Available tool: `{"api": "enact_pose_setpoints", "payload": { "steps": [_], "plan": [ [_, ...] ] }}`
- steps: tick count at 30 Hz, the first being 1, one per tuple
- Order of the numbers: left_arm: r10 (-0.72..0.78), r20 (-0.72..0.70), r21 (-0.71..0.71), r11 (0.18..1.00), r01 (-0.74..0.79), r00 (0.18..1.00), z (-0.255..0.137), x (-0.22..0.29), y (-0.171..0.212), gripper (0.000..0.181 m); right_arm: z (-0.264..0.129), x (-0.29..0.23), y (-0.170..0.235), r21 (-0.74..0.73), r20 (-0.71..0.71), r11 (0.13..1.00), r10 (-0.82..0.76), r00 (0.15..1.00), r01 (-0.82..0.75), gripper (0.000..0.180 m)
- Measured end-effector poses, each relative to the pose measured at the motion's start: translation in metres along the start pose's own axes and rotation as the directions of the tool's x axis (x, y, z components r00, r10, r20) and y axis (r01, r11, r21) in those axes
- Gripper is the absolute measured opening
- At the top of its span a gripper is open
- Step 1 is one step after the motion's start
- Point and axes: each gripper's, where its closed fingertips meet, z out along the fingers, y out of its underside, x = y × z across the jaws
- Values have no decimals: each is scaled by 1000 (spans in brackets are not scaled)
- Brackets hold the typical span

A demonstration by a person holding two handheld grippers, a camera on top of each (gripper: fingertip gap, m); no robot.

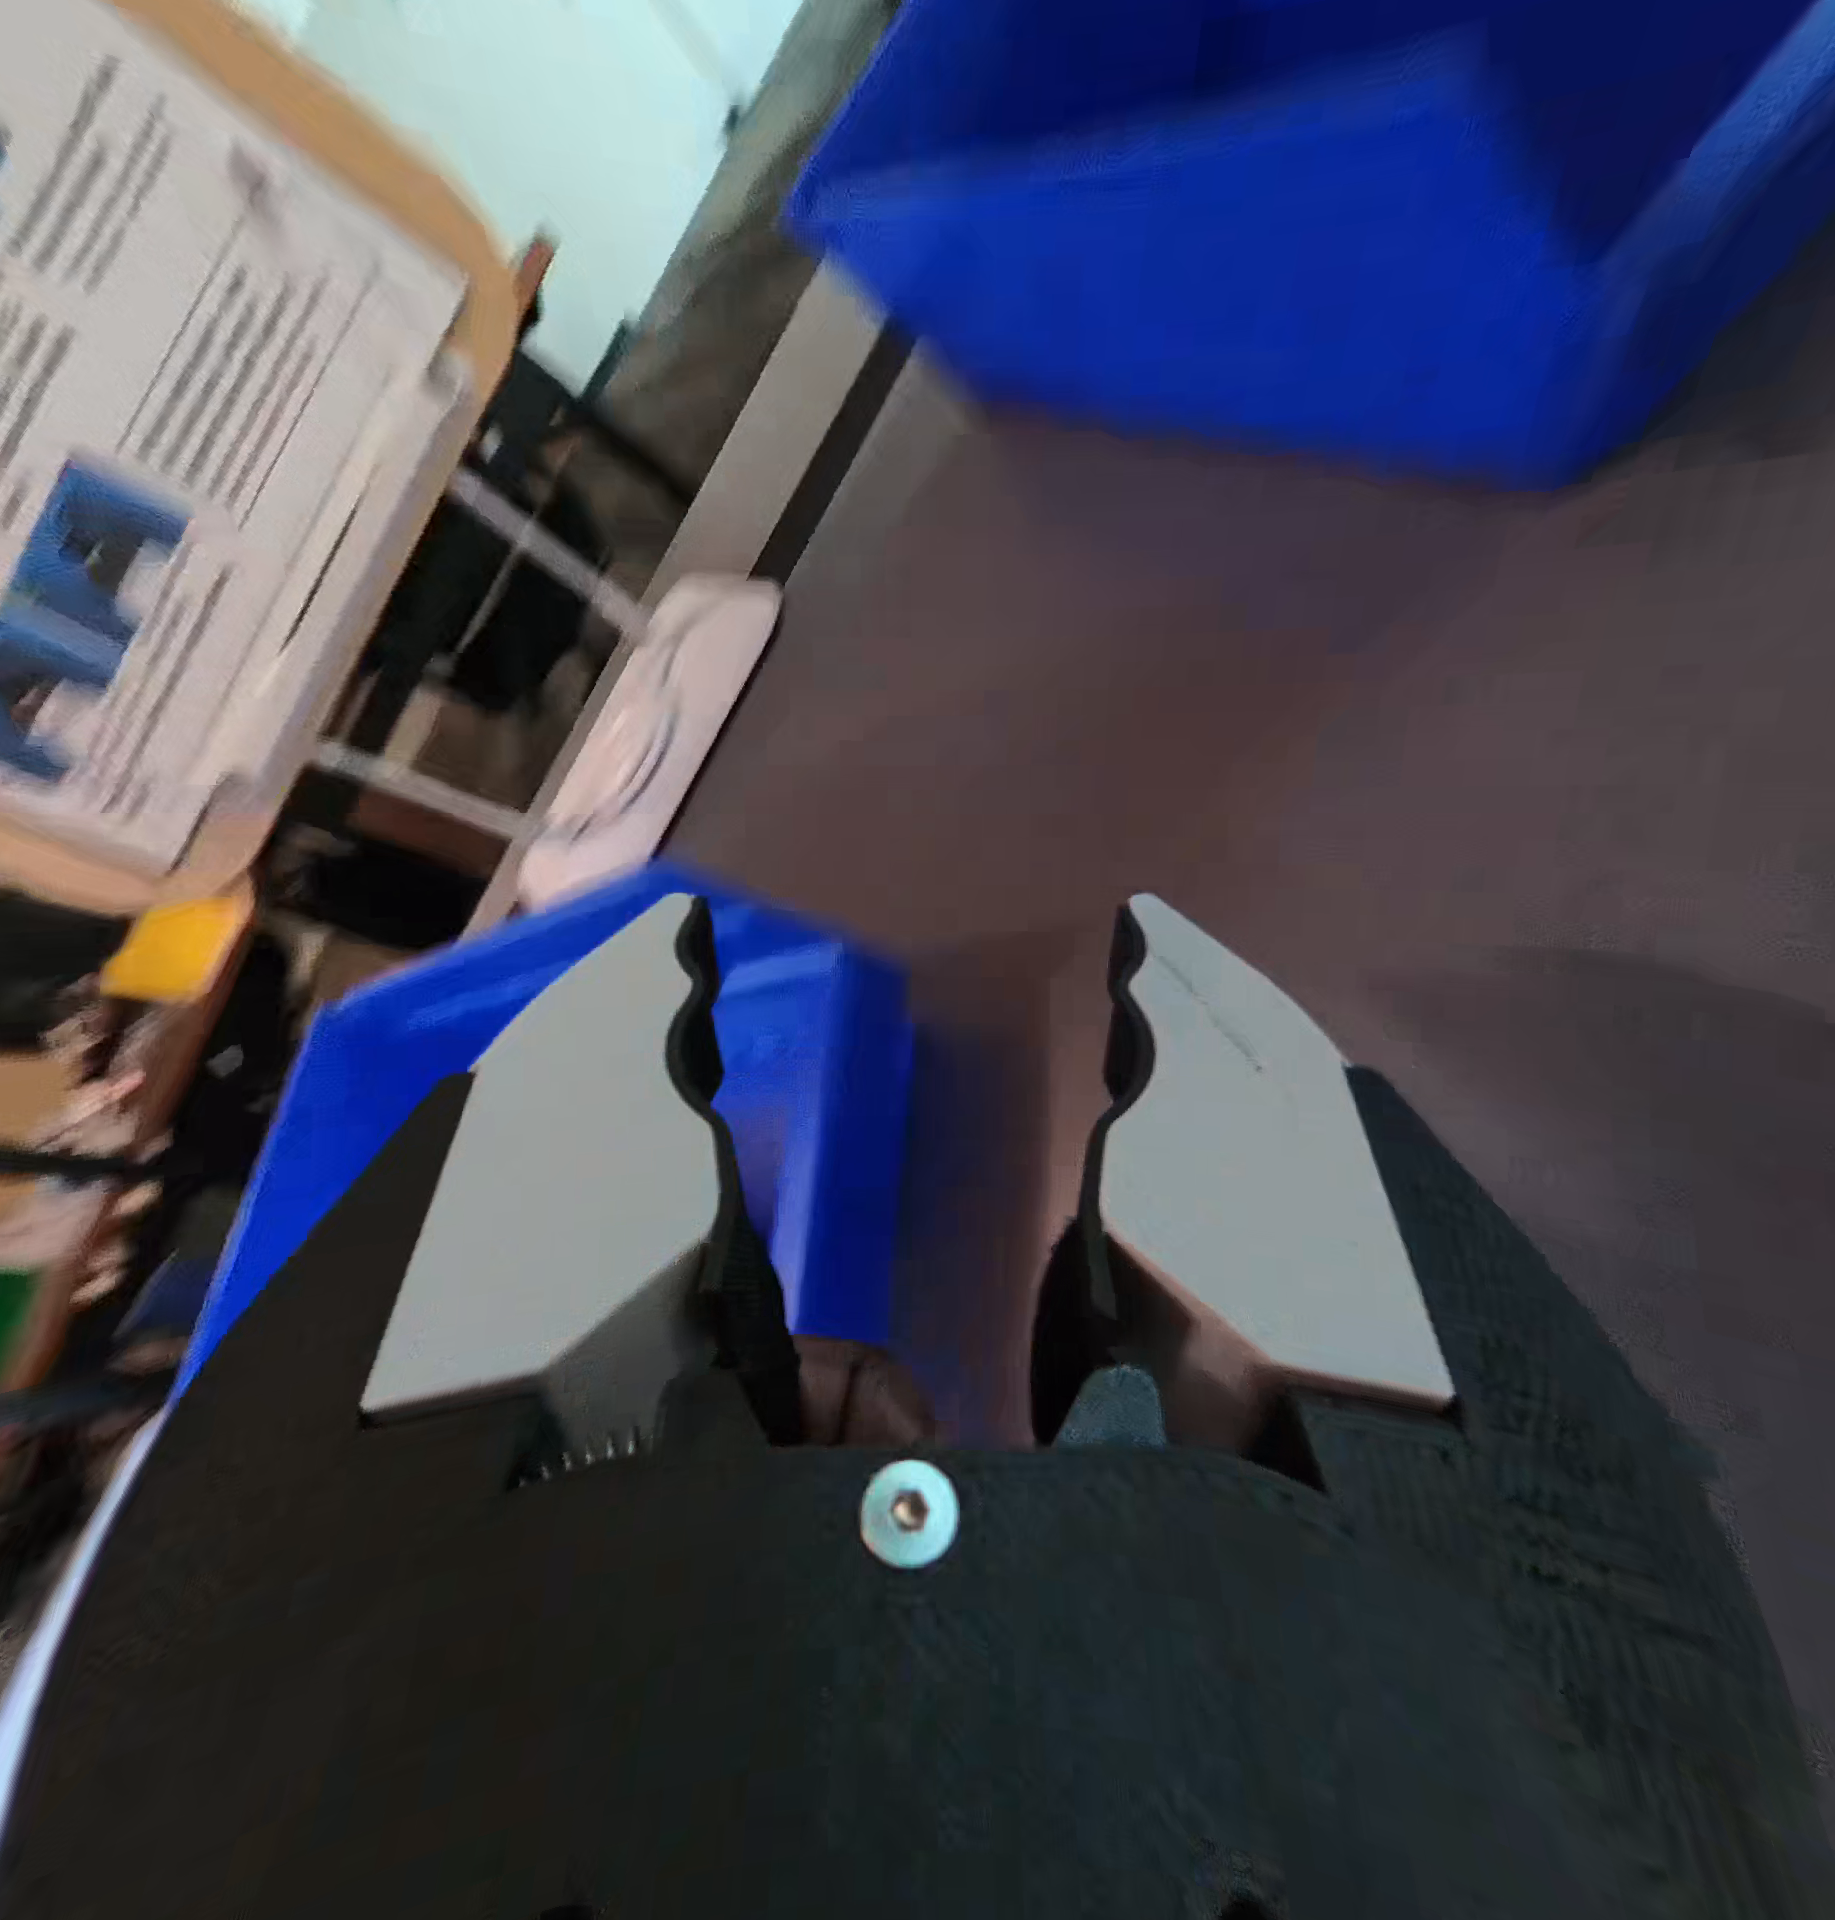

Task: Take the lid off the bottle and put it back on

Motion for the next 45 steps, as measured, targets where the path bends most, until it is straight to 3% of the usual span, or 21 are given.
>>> {"api": "enact_pose_setpoints", "payload": {
  "steps": [3,6,8,11,12,15,27,37,45],
  "plan": [
    [106,65,-202,975,-91,992,-14,-18,68,62,28,-48,4,-96,184,978,-168,968,188,71],
    [217,51,-368,911,-184,975,-12,-27,118,56,57,-68,20,-205,234,902,-330,914,379,70],
    [296,59,-478,847,-233,953,-15,-39,143,41,68,-70,34,-282,250,816,-445,860,504,61],
    [288,37,-468,851,-238,957,-22,-40,157,34,71,-60,65,-418,308,641,-566,765,643,36],
    [280,29,-466,853,-235,960,-28,-42,162,33,72,-60,69,-423,311,624,-581,752,657,35],
    [276,20,-475,849,-234,961,-50,-50,184,33,66,-56,74,-439,299,651,-544,784,619,32],
    [231,-54,-490,841,-227,972,-154,-66,267,35,25,-26,119,-549,307,587,-521,796,596,30],
    [284,-15,-507,824,-252,959,-198,-62,291,37,-13,-17,147,-632,343,528,-465,816,567,30],
    [293,-15,-515,817,-259,956,-218,-61,302,37,-16,-15,152,-660,341,538,-408,847,524,31]
  ]
}}
